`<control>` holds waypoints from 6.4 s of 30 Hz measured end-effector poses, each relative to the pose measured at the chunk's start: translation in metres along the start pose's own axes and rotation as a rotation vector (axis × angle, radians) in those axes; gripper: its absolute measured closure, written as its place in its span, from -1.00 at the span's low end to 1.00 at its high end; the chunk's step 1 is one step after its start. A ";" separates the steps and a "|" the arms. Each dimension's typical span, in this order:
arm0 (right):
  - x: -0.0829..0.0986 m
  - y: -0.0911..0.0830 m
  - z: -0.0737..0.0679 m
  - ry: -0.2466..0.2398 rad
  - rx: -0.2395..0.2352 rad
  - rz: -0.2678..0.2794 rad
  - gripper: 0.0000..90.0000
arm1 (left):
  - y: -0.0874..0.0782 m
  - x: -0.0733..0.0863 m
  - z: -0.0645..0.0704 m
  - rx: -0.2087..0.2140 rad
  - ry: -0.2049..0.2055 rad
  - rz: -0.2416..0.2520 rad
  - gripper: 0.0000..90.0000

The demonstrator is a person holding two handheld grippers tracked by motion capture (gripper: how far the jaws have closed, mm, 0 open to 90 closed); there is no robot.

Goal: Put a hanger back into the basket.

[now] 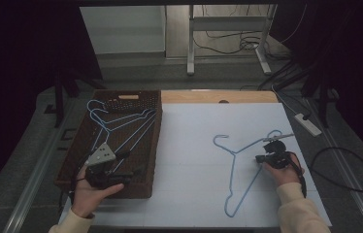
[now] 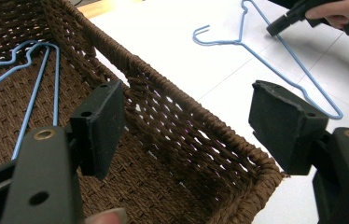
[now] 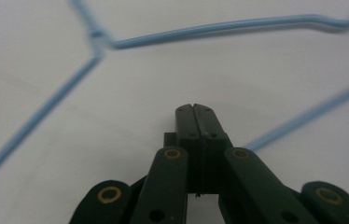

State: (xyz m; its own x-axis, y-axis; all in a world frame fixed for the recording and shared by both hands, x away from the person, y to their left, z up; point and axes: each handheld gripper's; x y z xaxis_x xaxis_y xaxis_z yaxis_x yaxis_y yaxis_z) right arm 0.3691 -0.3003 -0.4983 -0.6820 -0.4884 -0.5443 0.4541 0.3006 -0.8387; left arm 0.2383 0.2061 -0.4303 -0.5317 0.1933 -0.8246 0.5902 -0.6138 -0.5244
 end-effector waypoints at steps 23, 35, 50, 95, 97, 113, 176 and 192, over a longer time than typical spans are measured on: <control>0.022 0.000 -0.093 -0.195 -0.270 0.013 1.00 | -0.001 0.000 0.001 0.001 0.004 0.001 -0.39; 0.016 0.007 -0.110 -0.219 -0.304 0.029 1.00 | 0.001 -0.001 0.001 -0.001 0.004 -0.002 -0.39; 0.003 0.020 -0.130 -0.229 -0.327 0.050 1.00 | 0.002 0.000 0.000 -0.006 0.002 0.001 -0.39; -0.110 0.077 -0.045 -0.199 -0.060 -0.074 0.39 | -0.003 0.002 -0.007 -0.013 -0.004 0.008 -0.39; -0.113 0.078 -0.047 -0.211 -0.049 -0.085 0.51 | -0.003 0.002 -0.007 -0.014 -0.004 0.009 -0.39; -0.120 0.073 -0.057 -0.205 -0.021 -0.115 0.96 | -0.006 0.001 -0.006 -0.015 0.000 0.022 -0.39; -0.096 -0.002 -0.074 -0.250 -0.062 0.225 0.96 | 0.107 -0.031 0.095 0.199 0.083 -0.203 -0.40; -0.094 -0.003 -0.075 -0.247 -0.060 0.245 0.96 | 0.181 -0.024 0.105 0.204 0.050 -0.322 -0.38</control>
State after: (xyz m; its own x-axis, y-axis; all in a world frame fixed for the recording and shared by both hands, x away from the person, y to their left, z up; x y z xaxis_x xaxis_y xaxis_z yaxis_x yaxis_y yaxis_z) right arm 0.3884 -0.1938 -0.4459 -0.3940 -0.5772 -0.7153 0.5479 0.4773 -0.6870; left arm 0.2936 0.0099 -0.4827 -0.6368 0.4352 -0.6365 0.2618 -0.6544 -0.7094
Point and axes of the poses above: each handheld gripper's, and its own axes: y roughly forward along the jaws, x roughly out of its underside, z roughly to its right, and after that the axes turned 7 degrees about -y, right-handed
